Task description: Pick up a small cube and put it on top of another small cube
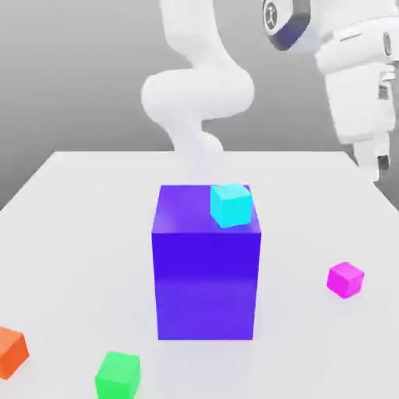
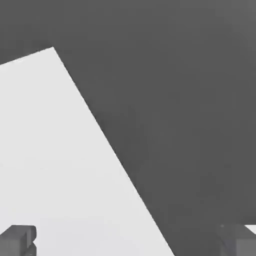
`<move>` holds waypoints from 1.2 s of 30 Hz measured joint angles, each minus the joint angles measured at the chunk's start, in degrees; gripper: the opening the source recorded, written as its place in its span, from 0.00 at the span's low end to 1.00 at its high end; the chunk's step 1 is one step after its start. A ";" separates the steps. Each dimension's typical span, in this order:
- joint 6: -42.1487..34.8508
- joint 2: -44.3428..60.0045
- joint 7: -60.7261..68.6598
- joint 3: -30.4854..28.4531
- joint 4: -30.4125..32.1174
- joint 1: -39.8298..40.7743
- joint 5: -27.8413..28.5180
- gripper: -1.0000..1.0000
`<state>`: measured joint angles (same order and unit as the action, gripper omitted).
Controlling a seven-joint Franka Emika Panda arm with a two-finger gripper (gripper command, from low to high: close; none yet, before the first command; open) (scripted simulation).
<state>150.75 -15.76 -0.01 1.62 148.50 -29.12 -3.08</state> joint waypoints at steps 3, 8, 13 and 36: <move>3.21 5.08 7.64 1.77 2.83 -3.57 -0.35 0.50; 8.63 13.57 18.89 5.54 7.58 -9.20 1.13 0.50; 14.99 22.74 23.09 5.40 10.03 -13.15 6.74 0.50; 8.73 19.76 30.89 -0.04 3.74 -4.89 -2.39 0.00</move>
<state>159.48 4.00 30.88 1.58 152.24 -34.01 -5.46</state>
